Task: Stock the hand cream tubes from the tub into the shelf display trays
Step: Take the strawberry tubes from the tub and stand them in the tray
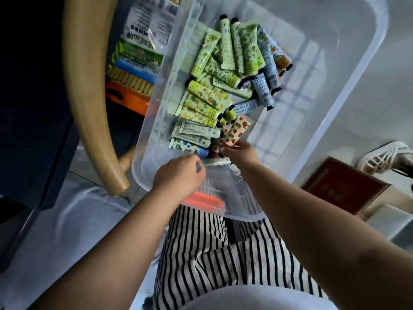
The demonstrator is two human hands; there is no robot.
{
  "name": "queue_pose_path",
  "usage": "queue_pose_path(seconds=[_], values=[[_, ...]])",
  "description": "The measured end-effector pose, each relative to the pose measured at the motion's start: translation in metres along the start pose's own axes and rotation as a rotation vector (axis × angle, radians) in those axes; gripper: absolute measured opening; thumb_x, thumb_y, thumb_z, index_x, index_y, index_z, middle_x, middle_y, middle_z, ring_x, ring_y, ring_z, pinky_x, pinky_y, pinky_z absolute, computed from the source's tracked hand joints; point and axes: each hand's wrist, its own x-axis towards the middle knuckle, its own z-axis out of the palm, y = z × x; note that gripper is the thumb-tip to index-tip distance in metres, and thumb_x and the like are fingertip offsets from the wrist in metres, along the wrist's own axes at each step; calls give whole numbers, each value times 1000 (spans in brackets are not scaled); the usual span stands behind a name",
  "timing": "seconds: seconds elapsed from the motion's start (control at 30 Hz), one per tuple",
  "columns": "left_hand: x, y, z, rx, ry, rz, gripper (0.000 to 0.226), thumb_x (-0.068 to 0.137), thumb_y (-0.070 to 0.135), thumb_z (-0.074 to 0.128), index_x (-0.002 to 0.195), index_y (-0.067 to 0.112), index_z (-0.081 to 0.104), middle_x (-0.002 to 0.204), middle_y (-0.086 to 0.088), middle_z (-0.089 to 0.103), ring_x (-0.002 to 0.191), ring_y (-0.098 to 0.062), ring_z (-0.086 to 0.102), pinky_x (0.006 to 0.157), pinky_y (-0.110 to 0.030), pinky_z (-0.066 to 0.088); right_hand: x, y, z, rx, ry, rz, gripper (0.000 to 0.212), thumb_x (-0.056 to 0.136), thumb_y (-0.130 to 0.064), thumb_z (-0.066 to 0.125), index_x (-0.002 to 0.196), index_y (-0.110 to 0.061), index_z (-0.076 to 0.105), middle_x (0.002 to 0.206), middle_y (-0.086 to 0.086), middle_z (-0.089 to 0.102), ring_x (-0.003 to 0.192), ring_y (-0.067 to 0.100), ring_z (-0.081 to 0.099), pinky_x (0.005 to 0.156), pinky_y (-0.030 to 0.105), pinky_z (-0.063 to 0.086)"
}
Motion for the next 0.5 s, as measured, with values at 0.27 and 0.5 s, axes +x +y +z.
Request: queue_pose_path(seconds=[0.27, 0.5], values=[[75, 24, 33, -489, -261, -57, 28, 95, 21, 47, 114, 6, 60, 119, -14, 62, 113, -31, 56, 89, -34, 43, -33, -48, -45, 187, -107, -64, 20, 84, 6, 57, 100, -5, 62, 79, 1, 63, 59, 2, 60, 51, 10, 45], [94, 44, 63, -324, -138, -104, 42, 97, 23, 41, 135, 4, 40, 136, -18, 47, 121, -30, 47, 94, -32, 38, -52, -69, -72, 211, -219, -39, 29, 84, 9, 53, 83, -18, 63, 78, -1, 65, 77, 13, 56, 72, 19, 42]])
